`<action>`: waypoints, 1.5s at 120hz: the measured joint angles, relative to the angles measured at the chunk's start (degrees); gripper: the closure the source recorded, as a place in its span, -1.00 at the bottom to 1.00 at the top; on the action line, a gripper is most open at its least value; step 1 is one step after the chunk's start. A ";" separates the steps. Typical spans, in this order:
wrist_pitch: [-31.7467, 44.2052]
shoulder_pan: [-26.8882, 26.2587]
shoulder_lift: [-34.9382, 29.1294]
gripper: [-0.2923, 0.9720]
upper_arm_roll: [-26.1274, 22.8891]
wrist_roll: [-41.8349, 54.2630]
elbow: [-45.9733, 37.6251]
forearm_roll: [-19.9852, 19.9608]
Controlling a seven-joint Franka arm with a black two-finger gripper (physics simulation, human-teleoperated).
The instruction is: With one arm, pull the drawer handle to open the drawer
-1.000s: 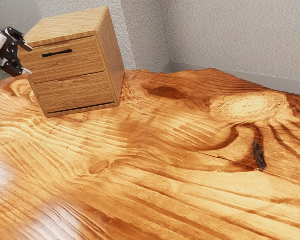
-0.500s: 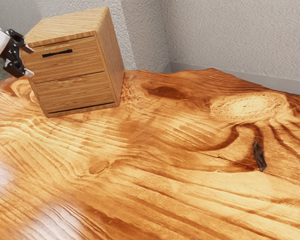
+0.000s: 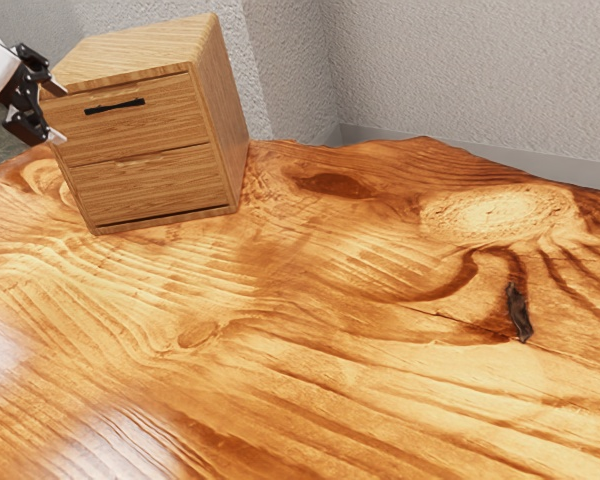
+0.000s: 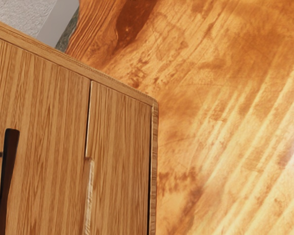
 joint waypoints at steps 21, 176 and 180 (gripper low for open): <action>-0.58 0.25 -1.78 -0.53 0.57 0.69 -0.33 0.24; 5.85 -13.44 18.19 -0.53 11.63 -8.09 17.78 6.63; 6.65 -13.55 18.52 -0.53 11.71 -8.34 18.20 6.94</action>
